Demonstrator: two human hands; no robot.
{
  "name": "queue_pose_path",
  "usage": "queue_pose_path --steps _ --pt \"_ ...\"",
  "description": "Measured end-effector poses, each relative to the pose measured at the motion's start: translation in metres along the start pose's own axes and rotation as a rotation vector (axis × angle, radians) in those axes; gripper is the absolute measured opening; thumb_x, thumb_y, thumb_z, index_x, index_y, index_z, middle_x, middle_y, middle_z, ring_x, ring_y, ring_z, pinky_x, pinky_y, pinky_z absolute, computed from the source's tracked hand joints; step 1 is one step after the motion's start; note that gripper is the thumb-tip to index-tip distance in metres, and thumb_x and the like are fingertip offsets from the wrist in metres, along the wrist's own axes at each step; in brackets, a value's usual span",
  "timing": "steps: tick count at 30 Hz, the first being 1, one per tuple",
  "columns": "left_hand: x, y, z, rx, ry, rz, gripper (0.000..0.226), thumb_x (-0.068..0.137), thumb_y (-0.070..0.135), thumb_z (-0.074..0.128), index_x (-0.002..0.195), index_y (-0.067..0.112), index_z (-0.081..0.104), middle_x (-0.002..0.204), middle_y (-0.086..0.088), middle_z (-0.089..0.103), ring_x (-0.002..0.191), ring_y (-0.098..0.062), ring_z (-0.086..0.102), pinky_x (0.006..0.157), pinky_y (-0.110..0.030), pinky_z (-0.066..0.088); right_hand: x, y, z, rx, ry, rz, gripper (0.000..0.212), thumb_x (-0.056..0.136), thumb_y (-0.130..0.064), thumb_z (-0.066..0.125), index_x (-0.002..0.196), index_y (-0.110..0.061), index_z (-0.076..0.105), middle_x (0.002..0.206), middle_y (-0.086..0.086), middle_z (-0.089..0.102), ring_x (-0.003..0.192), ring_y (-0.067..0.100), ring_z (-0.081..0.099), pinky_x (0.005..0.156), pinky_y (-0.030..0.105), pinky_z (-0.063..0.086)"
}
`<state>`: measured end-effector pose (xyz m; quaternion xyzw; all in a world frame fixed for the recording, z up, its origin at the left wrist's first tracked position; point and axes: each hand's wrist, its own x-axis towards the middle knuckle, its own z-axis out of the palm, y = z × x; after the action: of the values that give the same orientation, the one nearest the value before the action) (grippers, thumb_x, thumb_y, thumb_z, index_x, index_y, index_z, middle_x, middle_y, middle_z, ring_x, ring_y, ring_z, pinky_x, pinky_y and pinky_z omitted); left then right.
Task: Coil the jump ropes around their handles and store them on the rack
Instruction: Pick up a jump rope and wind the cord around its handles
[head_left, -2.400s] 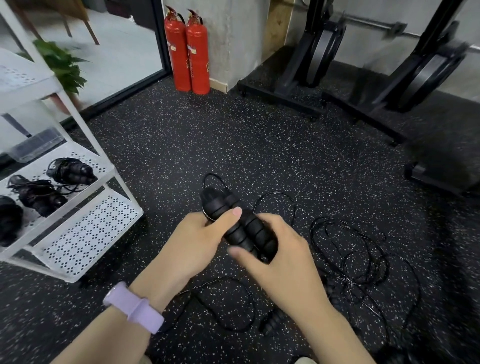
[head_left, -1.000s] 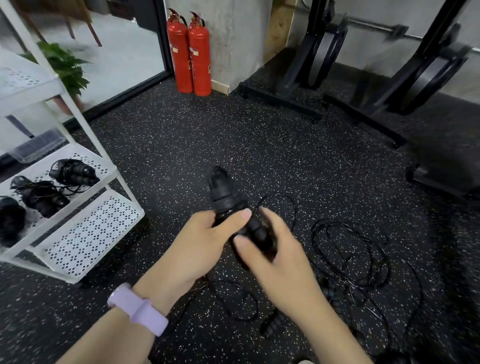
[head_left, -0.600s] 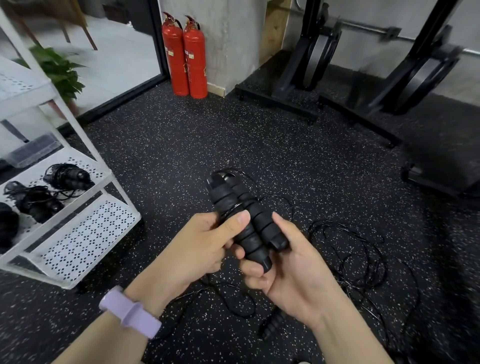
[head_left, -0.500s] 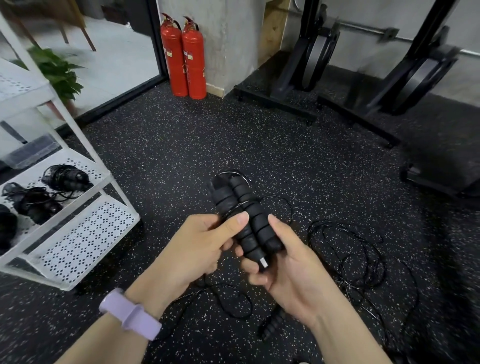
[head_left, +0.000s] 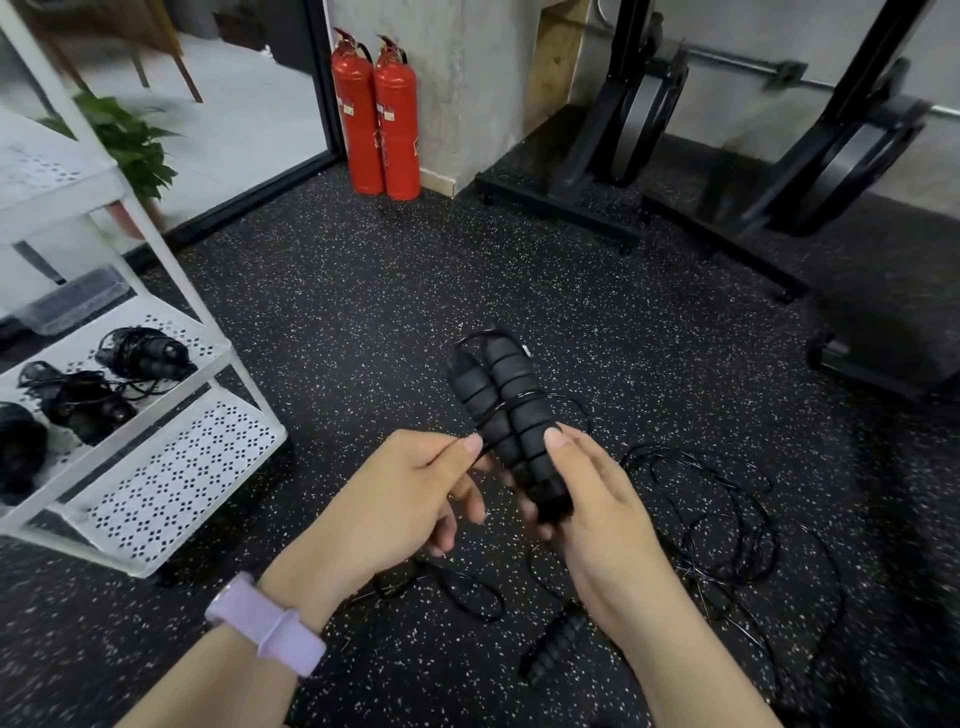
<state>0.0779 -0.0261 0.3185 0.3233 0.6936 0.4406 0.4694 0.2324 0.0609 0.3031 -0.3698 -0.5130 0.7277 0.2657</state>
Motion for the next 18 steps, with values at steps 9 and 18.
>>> queue_pose_path --steps 9,18 --pt "0.0006 0.0024 -0.0007 -0.075 -0.018 -0.04 0.029 0.111 0.011 0.035 0.1 0.007 0.061 0.079 -0.012 0.077 0.076 -0.032 0.077 0.065 -0.032 0.055 0.0061 0.0004 -0.0057 0.05 0.052 -0.018 0.039 0.093 -0.045 0.067 0.11 -0.01 0.069 0.084 0.008 0.07 0.062 0.014 0.055 0.054 0.025 0.041" --pt "0.0017 -0.0006 0.0044 0.127 0.097 -0.028 0.031 0.105 0.02 0.037 0.083 0.016 0.059 0.047 0.0 0.052 0.035 -0.012 0.037 0.038 -0.019 0.03 0.0046 0.0031 -0.0048 0.073 0.062 -0.005 0.031 0.088 -0.047 0.061 0.098 -0.023 0.077 0.084 0.009 0.072 0.062 0.014 0.057 0.053 0.022 0.046"
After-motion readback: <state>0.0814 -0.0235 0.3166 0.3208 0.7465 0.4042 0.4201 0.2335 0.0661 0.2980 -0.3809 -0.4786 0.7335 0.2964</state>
